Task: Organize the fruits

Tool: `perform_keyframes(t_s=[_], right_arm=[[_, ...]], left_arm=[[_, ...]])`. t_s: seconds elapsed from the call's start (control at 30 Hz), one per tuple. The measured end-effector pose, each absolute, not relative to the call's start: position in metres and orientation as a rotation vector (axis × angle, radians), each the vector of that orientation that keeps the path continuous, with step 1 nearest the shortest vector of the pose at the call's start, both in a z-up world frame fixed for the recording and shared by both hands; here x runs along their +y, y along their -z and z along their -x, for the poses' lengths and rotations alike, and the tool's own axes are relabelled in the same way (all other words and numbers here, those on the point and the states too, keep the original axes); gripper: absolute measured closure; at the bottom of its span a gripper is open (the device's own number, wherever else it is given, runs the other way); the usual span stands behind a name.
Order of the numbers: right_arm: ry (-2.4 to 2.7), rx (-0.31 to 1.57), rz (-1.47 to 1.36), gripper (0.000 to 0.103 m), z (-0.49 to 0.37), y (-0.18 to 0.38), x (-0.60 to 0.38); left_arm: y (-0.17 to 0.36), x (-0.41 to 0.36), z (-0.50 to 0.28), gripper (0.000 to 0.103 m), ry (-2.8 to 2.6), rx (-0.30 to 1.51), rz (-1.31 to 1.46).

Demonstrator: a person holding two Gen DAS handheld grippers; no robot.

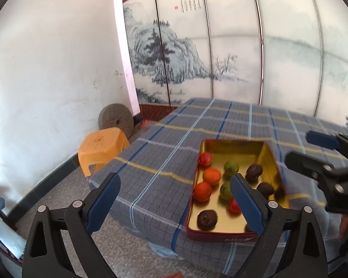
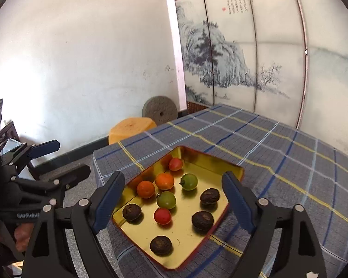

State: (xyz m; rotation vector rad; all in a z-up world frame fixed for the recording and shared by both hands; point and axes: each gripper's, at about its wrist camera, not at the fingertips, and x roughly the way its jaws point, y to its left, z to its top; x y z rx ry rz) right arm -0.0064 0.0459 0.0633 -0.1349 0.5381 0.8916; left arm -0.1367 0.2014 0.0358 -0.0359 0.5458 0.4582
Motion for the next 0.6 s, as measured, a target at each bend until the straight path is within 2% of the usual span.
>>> perform_keyframes(t_s=[0.17, 0.6], right_arm=[[-0.869, 0.493, 0.104, 0.016, 0.019, -0.08, 0.02], [-0.836, 0.43, 0.085, 0.014, 0.042, -0.093, -0.02]], left_arm=[[-0.058, 0.191, 0.151, 0.0, -0.431, 0.473, 0.033], [-0.089, 0.166, 0.17, 0.0, -0.401, 0.409, 0.016]])
